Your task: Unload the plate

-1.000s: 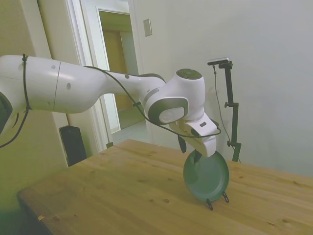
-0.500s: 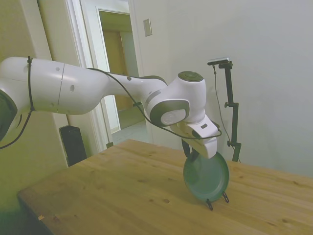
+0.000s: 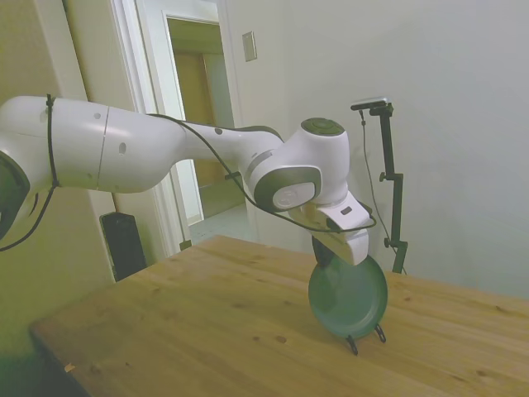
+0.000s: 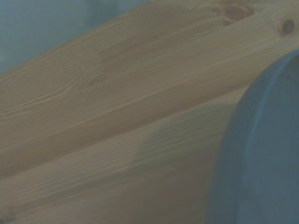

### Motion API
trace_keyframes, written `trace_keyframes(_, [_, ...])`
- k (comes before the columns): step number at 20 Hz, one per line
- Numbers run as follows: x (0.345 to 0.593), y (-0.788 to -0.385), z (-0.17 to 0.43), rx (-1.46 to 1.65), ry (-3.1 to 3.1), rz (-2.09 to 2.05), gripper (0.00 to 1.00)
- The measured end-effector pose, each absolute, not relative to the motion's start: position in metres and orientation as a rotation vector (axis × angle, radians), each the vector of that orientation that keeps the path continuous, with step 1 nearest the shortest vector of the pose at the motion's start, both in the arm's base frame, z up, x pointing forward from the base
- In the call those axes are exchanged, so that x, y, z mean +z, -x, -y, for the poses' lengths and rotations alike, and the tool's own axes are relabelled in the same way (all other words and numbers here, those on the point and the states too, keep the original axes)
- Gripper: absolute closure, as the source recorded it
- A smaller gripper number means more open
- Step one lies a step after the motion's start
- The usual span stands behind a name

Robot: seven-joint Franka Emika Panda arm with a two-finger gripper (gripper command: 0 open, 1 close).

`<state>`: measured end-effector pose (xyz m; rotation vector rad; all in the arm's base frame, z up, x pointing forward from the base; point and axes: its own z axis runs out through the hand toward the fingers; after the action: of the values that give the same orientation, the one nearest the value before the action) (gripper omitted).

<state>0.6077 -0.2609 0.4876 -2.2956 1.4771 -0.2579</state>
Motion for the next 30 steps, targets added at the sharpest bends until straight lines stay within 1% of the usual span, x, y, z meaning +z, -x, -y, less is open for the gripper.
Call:
trace_keyframes(6, [0.491, -0.608, 0.261, -0.266, 2.294, -1.473, 1.0])
trace_keyframes(9, [0.499, -0.608, 0.261, -0.283, 2.286, -1.467, 1.0])
trace_keyframes(13, [0.515, -0.604, 0.263, -0.309, 2.279, -1.461, 1.0])
trace_keyframes(17, [0.545, -0.59, 0.261, -0.295, 2.278, -1.434, 1.0])
trace_keyframes(23, [0.609, -0.559, 0.242, -0.268, 2.258, -1.395, 1.0])
trace_keyframes(27, [0.653, -0.548, 0.186, -0.258, 2.274, -1.374, 1.0])
trace_keyframes(29, [0.663, -0.553, 0.141, -0.246, 2.305, -1.386, 1.0])
trace_keyframes(30, [0.662, -0.559, 0.117, -0.236, 2.331, -1.406, 1.0])
